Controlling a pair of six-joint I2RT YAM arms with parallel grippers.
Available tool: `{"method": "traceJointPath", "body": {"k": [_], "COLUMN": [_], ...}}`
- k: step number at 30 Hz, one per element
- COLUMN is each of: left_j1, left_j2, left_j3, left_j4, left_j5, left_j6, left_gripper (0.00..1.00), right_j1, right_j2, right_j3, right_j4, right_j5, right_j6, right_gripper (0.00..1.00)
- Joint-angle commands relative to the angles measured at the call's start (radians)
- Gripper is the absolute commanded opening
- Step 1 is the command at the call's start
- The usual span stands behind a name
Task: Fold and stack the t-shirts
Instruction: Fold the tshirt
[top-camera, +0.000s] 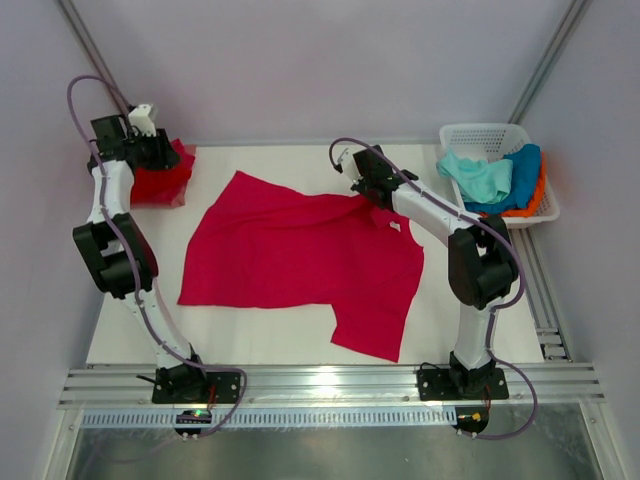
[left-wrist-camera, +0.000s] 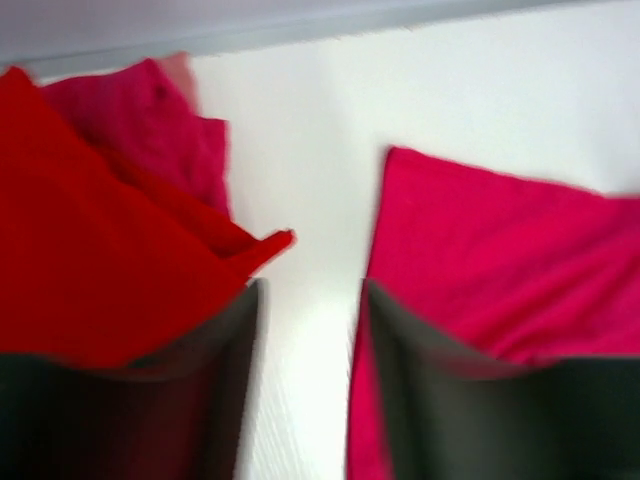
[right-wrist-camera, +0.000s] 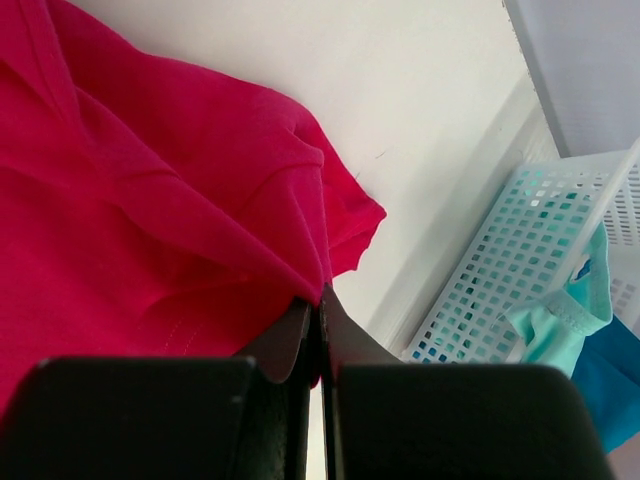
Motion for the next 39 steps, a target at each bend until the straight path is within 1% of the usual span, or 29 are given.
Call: {"method": "traceJointPath", "body": {"k": [1, 2, 3, 4, 5, 6, 10, 11, 12, 14, 15, 16, 19, 21, 22, 23, 25, 26, 28, 29, 30, 32, 33, 34, 35, 36, 37, 38, 39], "left_j1": [-0.01, -0.016, -0.033, -0.044, -0.058, -0.085, -0.139, -0.145, -0.154, -0.165, -0.177, -0.185, -0.205, -0.208, -0.207, -0.205, -0.208, -0.21, -0.23, -0.243, -0.266, -0.28, -0.28, -0.28, -0.28, -0.277, -0.271, -0.251, -0.251], "left_j2": [0.083, 0.11, 0.138, 0.163, 0.181, 0.216, 0.275, 0.286, 0.299, 0.336, 0.344, 0.356, 0.358, 0.339, 0.33, 0.313, 0.301, 0.289, 0.273, 0.248, 0.231, 0.168, 0.142, 0.091, 0.07, 0.059, 0.066, 0.098, 0.196], "left_j3": [0.134, 0.165, 0.198, 0.249, 0.272, 0.294, 0.338, 0.346, 0.367, 0.392, 0.404, 0.41, 0.413, 0.395, 0.372, 0.363, 0.363, 0.367, 0.393, 0.39, 0.378, 0.34, 0.317, 0.259, 0.22, 0.178, 0.163, 0.277, 0.365], "left_j4": [-0.193, -0.242, -0.352, -0.391, -0.422, -0.479, -0.482, -0.481, -0.479, -0.481, -0.473, -0.471, -0.465, -0.429, -0.409, -0.377, -0.363, -0.363, -0.404, -0.416, -0.415, -0.419, -0.398, -0.375, -0.338, -0.28, -0.257, -0.339, -0.44], "left_j5": [0.253, 0.286, 0.326, 0.325, 0.31, 0.288, 0.239, 0.241, 0.244, 0.216, 0.198, 0.138, 0.103, 0.064, 0.049, 0.014, -0.025, -0.069, -0.271, -0.351, -0.455, -0.479, -0.497, -0.531, -0.627, -0.69, -0.583, -0.492, -0.461], "left_j6": [0.007, 0.025, 0.054, 0.1, 0.125, 0.148, 0.15, 0.139, 0.113, 0.096, 0.083, 0.082, 0.041, -0.011, -0.049, -0.065, -0.08, -0.076, -0.045, 0.025, 0.056, 0.117, 0.115, 0.087, 0.041, -0.029, -0.083, -0.036, -0.005], "left_gripper": [0.62, 0.75, 0.92, 0.98, 0.99, 0.99, 0.98, 0.95, 0.89, 0.84, 0.79, 0.77, 0.77, 0.82, 0.82, 0.82, 0.81, 0.76, 0.74, 0.74, 0.74, 0.78, 0.79, 0.79, 0.85, 0.99, 0.98, 0.94, 0.9], "right_j1": [0.001, 0.002, 0.005, 0.008, 0.008, 0.008, 0.011, 0.01, 0.008, 0.01, 0.008, 0.01, 0.008, 0.008, 0.007, 0.005, 0.004, 0.004, 0.002, 0.002, 0.001, -0.004, -0.007, -0.01, -0.01, -0.011, -0.015, -0.015, -0.015], "right_j2": [-0.035, -0.034, -0.032, -0.032, -0.032, -0.029, -0.003, 0.006, 0.015, 0.04, 0.046, 0.057, 0.068, 0.058, 0.049, 0.029, 0.018, 0.012, 0.008, 0.008, -0.003, -0.023, -0.026, -0.029, -0.031, -0.034, -0.034, -0.029, -0.021], "right_j3": [0.0, -0.003, -0.006, -0.012, -0.015, -0.015, 0.017, 0.029, 0.043, 0.07, 0.077, 0.092, 0.144, 0.159, 0.147, 0.137, 0.121, 0.121, 0.12, 0.121, 0.11, 0.094, 0.084, 0.08, 0.077, 0.061, 0.055, 0.057, 0.067], "right_j4": [-0.001, -0.001, -0.004, -0.004, -0.002, -0.001, -0.01, -0.022, -0.03, -0.033, -0.031, -0.031, -0.077, -0.102, -0.088, -0.047, -0.022, -0.019, -0.024, -0.027, -0.024, 0.013, 0.021, 0.041, 0.05, 0.062, 0.085, 0.084, 0.078], "right_j5": [-0.014, -0.025, -0.03, -0.033, -0.037, -0.045, -0.062, -0.066, -0.071, -0.08, -0.08, -0.082, -0.114, -0.149, -0.148, -0.157, -0.163, -0.178, -0.182, -0.188, -0.197, -0.206, -0.211, -0.208, -0.209, -0.203, -0.203, -0.205, -0.205], "right_j6": [0.029, 0.034, 0.041, 0.045, 0.046, 0.049, 0.049, 0.049, 0.049, 0.051, 0.051, 0.052, 0.097, 0.117, 0.121, 0.118, 0.123, 0.123, 0.121, 0.12, 0.111, 0.111, 0.108, 0.103, 0.098, 0.091, 0.077, 0.069, 0.062], "right_gripper": [0.03, 0.03, 0.03, 0.03, 0.03, 0.03, 0.03, 0.03, 0.03, 0.03, 0.03, 0.03, 0.03, 0.03, 0.03, 0.03, 0.03, 0.03, 0.03, 0.03, 0.03, 0.03, 0.03, 0.03, 0.03, 0.03, 0.03, 0.03, 0.03]}}
